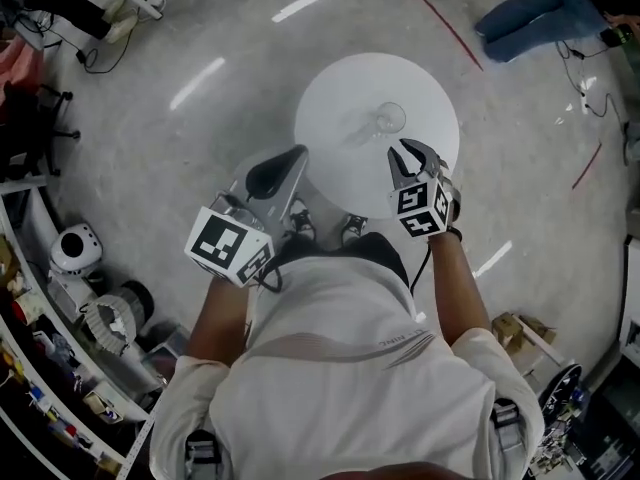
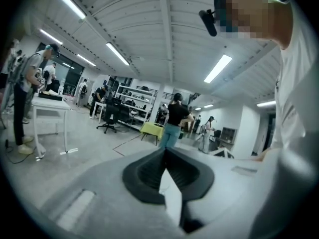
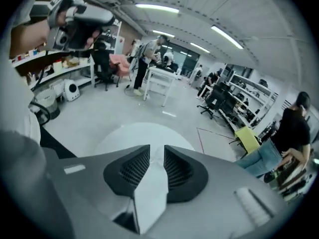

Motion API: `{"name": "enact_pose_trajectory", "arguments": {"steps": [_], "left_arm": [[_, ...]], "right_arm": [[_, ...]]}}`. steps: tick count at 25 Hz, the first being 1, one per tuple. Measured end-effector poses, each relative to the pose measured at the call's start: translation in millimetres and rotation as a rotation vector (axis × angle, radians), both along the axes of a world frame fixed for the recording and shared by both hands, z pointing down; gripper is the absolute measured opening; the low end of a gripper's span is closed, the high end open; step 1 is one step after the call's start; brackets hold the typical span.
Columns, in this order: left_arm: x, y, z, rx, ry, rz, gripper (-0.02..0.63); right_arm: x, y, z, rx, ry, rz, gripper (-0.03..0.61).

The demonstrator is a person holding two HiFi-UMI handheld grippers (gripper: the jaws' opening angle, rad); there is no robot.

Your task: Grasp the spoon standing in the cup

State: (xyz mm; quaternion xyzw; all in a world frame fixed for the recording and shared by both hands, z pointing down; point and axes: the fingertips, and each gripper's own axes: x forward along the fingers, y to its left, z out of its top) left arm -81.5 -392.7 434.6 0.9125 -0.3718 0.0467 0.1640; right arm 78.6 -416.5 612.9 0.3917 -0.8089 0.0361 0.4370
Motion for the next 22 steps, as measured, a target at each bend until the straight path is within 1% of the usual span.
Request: {"name": "enact_pose_trajectory", "arguments": {"steps": [5, 9, 11, 13, 15, 17, 18, 22], "left_arm": [[9, 1, 12, -0.026, -0.011, -0.046, 0.002], [4, -2, 17, -0.039, -0.011, -0.076, 0.002], [-1, -4, 17, -0.042, -0.012, -0.088, 0.000], [-4, -4, 18, -0.045, -0.012, -0.097, 0.001], [-5, -6, 21, -0.049, -0.015, -0.100, 0.000], [-5, -7, 23, -0.050, -0.019, -0.099, 0.002], [-6, -7, 24, -0.049, -0.020, -0.098, 0.002], [-13, -3, 19, -0.038, -0.014, -0.085, 0.002]], "right_arm": [[-1, -15, 49, -0.051, 0.122, -0.104, 0.095], [-7, -21, 84, -0.118, 0.189, -0.155, 0.095], [-10, -24, 99, -0.131, 0.242, -0.177, 0.094], [-11, -27, 109, -0.132, 0.279, -0.186, 0.091], [-11, -29, 115, -0.128, 0.289, -0.186, 0.083], [-12, -32, 118, -0.111, 0.299, -0.180, 0.050], [-12, -34, 117, -0.101, 0.305, -0.174, 0.023], [-16, -37, 103, -0.068, 0.296, -0.143, 0.011]]}}
